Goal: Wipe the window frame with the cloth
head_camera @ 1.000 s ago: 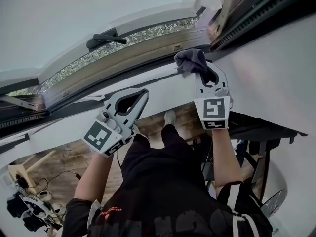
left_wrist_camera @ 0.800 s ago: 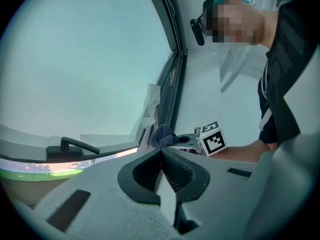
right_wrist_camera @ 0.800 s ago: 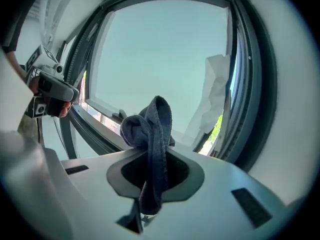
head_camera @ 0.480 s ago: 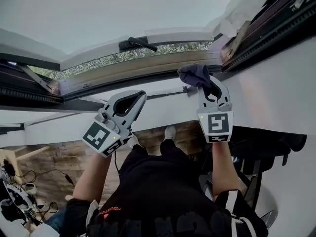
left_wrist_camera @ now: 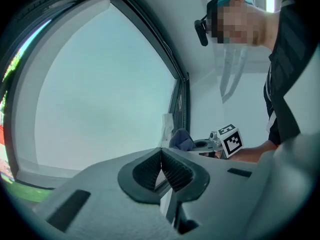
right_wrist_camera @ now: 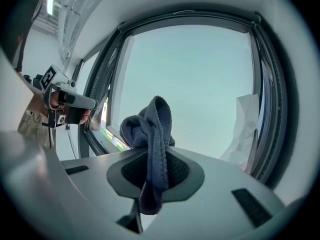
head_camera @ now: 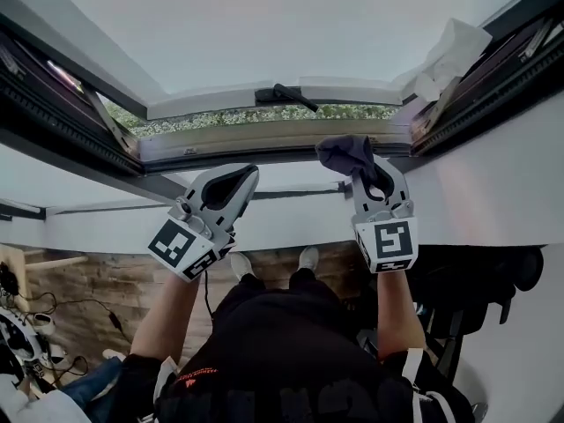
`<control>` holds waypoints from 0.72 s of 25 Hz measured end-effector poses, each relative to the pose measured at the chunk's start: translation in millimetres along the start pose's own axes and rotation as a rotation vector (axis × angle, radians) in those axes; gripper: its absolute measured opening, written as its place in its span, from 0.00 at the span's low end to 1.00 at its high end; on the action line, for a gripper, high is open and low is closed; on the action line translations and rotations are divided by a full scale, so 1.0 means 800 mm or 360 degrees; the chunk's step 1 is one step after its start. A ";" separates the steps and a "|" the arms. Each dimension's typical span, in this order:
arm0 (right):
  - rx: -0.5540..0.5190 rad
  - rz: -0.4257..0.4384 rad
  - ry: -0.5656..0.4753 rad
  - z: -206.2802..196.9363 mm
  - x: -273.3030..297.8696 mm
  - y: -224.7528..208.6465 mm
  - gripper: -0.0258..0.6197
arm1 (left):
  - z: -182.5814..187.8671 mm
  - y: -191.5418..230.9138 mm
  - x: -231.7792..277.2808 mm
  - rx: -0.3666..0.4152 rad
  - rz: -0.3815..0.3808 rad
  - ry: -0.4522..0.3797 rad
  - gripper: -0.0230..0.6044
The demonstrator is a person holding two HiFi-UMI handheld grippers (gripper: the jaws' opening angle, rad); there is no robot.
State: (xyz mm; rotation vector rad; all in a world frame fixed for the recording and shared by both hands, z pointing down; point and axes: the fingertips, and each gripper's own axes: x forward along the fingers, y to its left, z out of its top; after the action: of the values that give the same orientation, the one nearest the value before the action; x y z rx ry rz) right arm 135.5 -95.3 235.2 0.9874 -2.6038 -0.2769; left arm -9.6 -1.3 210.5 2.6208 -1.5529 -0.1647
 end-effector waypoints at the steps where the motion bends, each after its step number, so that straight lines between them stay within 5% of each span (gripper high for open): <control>1: -0.0007 0.0016 -0.0019 0.008 0.001 0.007 0.10 | 0.004 0.004 -0.007 0.0007 0.0016 -0.0013 0.07; 18: 0.0010 0.0251 -0.0145 0.073 0.022 0.110 0.10 | 0.026 0.037 -0.071 0.0022 0.0098 -0.0084 0.07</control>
State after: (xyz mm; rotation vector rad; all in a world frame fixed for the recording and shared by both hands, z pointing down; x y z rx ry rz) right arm 47.6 -38.5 211.8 0.7825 -2.7484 -0.2798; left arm -65.6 34.1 196.7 2.5957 -1.6546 -0.2211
